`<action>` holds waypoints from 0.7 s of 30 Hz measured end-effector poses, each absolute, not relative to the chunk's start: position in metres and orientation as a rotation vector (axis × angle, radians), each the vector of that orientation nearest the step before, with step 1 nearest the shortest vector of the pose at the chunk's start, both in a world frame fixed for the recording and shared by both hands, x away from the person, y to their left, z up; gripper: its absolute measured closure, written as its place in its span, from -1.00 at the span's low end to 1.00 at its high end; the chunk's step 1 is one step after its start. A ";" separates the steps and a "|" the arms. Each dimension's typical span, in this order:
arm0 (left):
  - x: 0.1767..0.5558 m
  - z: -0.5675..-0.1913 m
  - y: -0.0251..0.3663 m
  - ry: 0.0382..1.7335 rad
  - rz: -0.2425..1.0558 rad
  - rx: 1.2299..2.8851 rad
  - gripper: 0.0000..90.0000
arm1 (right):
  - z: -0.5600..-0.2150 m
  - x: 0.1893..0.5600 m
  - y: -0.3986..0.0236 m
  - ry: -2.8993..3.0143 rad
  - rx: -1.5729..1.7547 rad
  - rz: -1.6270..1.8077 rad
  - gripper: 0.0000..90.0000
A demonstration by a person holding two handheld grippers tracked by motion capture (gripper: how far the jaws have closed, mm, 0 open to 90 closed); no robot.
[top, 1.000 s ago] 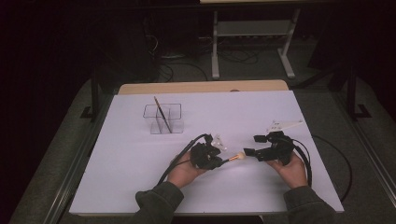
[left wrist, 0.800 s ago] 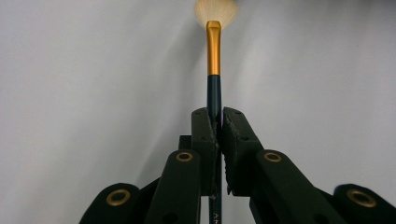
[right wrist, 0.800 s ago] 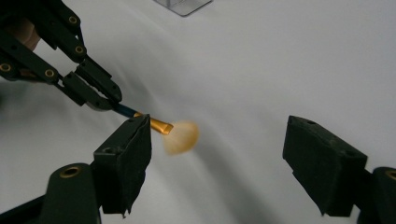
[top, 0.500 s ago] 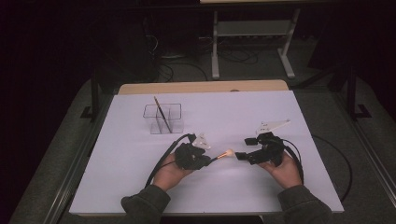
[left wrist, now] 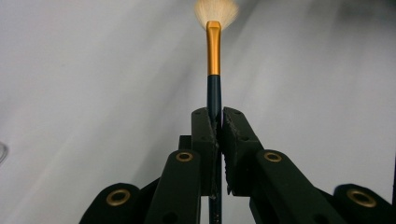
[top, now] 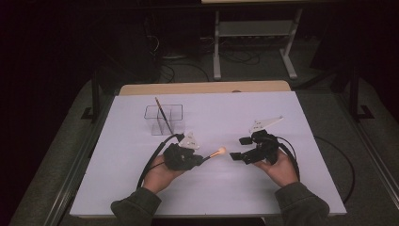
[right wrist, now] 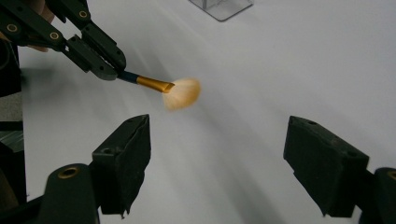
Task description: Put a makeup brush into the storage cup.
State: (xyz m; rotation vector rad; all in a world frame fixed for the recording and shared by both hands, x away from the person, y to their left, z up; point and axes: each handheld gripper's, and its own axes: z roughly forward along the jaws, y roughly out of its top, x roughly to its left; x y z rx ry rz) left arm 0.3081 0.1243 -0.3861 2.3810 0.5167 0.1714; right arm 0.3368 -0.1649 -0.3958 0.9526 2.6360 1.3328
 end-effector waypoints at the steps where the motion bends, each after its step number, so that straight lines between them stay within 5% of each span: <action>1: 0.308 -0.383 0.129 0.514 0.173 2.381 0.87 | -0.394 0.338 -0.161 2.643 0.937 1.332 -0.52; 21: 0.301 -0.369 0.165 0.535 0.193 2.312 0.87 | -0.374 0.340 -0.126 2.697 0.843 1.378 -0.57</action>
